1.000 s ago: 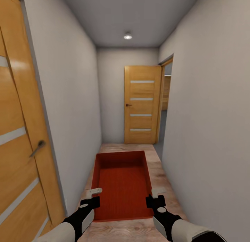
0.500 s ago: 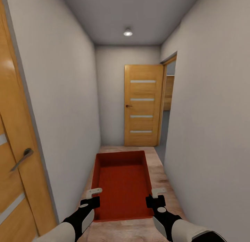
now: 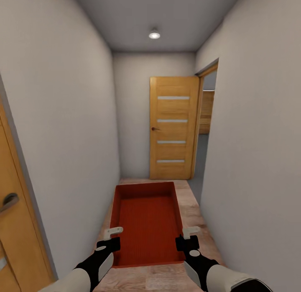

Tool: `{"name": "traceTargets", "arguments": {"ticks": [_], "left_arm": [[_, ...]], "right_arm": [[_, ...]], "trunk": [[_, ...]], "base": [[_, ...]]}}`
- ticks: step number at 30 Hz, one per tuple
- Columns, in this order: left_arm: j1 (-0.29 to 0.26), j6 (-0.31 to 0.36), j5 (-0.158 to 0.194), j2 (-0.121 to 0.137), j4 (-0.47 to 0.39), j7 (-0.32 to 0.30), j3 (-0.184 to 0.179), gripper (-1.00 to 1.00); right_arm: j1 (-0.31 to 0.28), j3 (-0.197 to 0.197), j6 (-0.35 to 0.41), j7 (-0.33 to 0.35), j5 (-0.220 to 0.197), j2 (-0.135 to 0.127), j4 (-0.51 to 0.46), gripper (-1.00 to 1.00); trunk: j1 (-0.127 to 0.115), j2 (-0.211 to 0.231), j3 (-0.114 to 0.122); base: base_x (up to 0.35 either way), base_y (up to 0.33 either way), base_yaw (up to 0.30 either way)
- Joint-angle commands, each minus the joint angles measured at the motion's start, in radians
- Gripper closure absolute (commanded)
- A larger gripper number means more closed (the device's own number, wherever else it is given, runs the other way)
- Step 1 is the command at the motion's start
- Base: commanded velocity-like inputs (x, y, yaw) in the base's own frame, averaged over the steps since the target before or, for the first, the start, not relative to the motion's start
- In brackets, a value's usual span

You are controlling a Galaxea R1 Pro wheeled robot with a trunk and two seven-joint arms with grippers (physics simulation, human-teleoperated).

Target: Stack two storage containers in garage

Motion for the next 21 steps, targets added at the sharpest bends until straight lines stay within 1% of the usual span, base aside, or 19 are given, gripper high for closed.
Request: {"name": "traceTargets", "arguments": {"ticks": [1,21], "left_arm": [[0.0,-0.018,0.003,0.061,-0.004,-0.067,-0.013,1.0],[0.0,-0.018,0.003,0.061,-0.002,-0.067,-0.013,1.0]], "right_arm": [[-0.001,-0.081,0.001,0.005,-0.003,0.001,0.003,1.0],[-0.002,-0.081,0.0,0.005,-0.003,0.001,0.003,1.0]], "trunk": [[0.001,-0.001,-0.002],[0.001,-0.001,-0.002]], "base": [[0.332,0.0,0.0],[0.332,0.0,0.0]]}}
